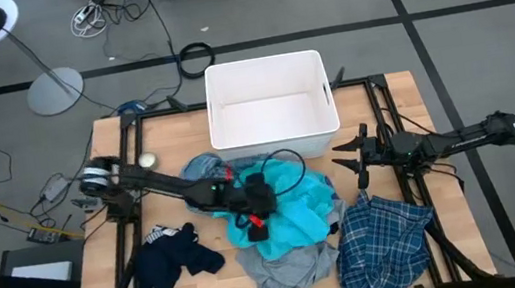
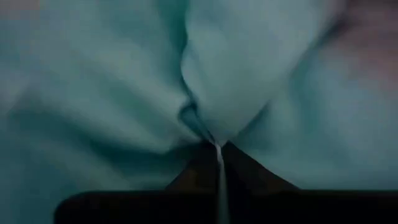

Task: Sort clothes
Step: Put the light blue shorts into the white laundry organizer

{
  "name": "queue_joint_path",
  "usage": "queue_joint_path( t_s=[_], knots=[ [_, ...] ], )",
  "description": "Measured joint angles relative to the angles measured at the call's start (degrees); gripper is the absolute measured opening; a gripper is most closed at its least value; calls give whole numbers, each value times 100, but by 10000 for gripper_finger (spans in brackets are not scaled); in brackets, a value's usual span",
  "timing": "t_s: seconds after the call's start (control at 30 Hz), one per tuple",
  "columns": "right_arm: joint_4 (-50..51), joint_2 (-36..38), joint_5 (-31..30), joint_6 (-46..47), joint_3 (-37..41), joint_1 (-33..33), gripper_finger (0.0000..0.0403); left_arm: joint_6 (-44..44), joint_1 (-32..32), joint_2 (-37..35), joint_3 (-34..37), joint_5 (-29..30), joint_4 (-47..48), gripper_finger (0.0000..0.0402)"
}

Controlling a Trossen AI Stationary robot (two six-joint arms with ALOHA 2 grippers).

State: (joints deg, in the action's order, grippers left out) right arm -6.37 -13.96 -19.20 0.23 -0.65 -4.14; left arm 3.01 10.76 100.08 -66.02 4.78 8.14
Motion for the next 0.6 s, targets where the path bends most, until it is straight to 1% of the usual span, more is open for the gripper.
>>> queue_joint_path(
  t_s=[0.2,0.3,0.37,0.5,0.6],
  knots=[
    [-31,-2,0,0,-2,0,162,-457,85,-1086,-1030,122,857,3],
    [-54,-2,0,0,-2,0,162,-878,-11,-1447,-1712,361,1057,2],
    [-52,0,0,0,0,0,162,-1123,-162,-1551,-2179,499,1128,1],
    [-109,0,0,0,-2,0,162,-1595,-567,-1516,-3175,770,1075,1],
    [-107,-4,0,0,-1,0,162,-1787,-957,-1470,-3755,861,744,1]
  ],
)
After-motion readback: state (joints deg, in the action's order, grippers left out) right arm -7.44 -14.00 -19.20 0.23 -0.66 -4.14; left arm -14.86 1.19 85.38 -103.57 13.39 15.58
